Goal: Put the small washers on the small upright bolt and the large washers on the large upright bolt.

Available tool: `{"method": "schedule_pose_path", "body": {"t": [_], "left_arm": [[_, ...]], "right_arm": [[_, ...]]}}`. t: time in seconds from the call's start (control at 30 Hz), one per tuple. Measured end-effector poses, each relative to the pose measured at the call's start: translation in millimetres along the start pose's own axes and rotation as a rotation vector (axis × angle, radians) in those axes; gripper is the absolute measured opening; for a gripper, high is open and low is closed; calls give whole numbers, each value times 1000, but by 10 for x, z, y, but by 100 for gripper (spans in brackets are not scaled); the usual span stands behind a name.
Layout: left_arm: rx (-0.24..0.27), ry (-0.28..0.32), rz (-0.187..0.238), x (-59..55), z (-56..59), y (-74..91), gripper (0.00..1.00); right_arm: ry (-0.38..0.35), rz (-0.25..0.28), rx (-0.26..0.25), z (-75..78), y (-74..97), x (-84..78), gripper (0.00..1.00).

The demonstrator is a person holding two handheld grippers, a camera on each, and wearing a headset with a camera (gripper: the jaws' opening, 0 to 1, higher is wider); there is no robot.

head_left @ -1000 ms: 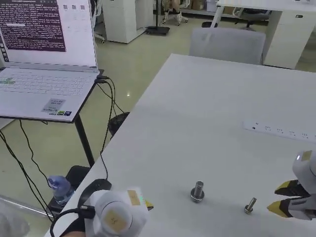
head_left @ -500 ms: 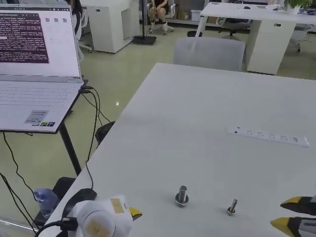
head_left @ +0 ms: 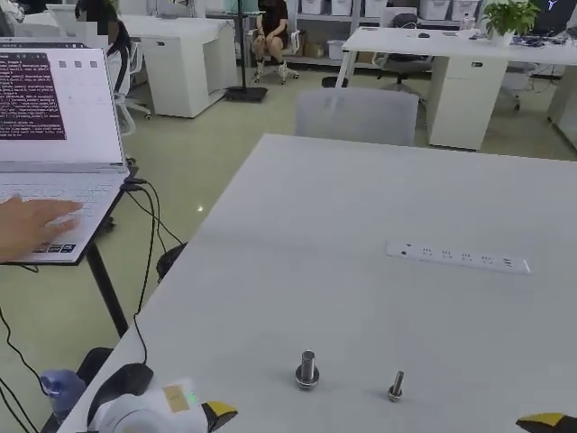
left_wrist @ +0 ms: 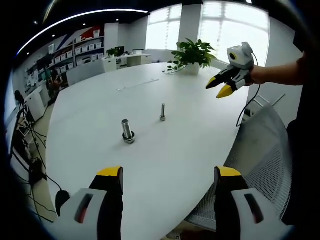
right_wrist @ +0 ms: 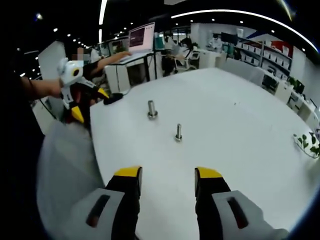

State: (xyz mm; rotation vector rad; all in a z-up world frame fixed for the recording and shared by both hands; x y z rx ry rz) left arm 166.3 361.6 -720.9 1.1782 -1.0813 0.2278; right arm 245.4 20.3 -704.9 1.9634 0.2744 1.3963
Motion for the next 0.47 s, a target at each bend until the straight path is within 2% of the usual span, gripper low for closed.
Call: {"method": "schedule_pose_path", "body": {"t": [0.17, 0.33, 0.47], "left_arm": [[15, -5, 8, 12, 60, 26, 75], [15, 44, 26, -28, 98, 23, 76], [22, 52, 25, -70, 105, 19, 77]], "right_arm": [[-17, 43, -12, -49, 48, -90, 50], [-21, 100, -32, -98, 71, -155, 60], [-21, 111, -24, -139, 59, -207, 62]]}}
Point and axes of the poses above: the centre of the closed fingertips' face, and the gripper's own axes: y roughly backward along the fingers, z roughly to its right, x roughly out of its top, the point moved 8 cm from there along y, roughly backward along the fingers, and after that the axes turned 11 degrees about x, right-handed, at the moved point
